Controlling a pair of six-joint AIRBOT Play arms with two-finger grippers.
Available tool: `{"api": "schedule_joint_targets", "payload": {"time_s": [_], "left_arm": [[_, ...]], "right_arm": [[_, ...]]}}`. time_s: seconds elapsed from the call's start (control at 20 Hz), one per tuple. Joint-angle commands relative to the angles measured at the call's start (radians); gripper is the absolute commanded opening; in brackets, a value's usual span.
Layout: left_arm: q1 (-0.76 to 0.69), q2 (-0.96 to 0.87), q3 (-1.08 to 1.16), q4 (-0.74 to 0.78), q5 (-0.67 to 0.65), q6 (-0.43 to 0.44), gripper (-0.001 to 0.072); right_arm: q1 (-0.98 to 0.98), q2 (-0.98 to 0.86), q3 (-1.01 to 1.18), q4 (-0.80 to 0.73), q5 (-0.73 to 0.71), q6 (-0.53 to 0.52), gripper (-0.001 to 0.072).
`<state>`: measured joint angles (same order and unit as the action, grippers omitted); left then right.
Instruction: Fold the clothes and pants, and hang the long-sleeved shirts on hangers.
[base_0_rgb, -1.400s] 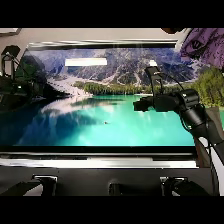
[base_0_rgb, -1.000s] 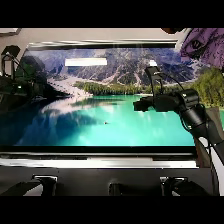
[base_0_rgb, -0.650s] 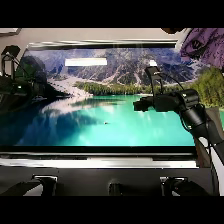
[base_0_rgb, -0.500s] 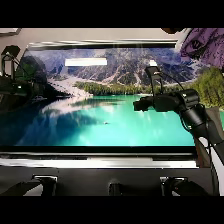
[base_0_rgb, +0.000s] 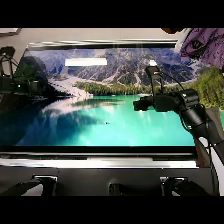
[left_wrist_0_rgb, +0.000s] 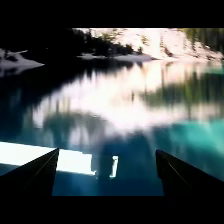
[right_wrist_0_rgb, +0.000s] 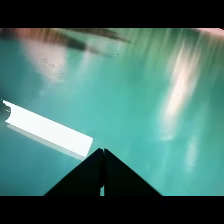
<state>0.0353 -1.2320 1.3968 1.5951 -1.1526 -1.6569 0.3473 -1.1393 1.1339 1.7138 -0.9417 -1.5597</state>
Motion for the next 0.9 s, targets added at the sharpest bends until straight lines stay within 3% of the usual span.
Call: {"api": "schedule_joint_targets", "payload": {"time_s": [0.0,0.2,0.45,0.85], "left_arm": [[0.121,-0.094,0.047,0.047,0.082,-0.158,0.0720],[0.268,-0.378,0.291,0.063,0.146,-0.139,0.0720],[0.337,-0.715,0.491,0.063,0.311,-0.139,0.0720],[0.345,-0.946,0.620,0.062,0.557,-0.140,0.0710]], "right_arm": [[0.001,0.001,0.001,0.000,0.001,0.000,0.0031],[0.001,0.001,0.001,0.000,0.001,0.000,0.0031],[0.001,0.001,0.001,0.000,0.001,0.000,0.0031],[0.001,0.001,0.001,0.000,0.001,0.000,0.0031]]}}
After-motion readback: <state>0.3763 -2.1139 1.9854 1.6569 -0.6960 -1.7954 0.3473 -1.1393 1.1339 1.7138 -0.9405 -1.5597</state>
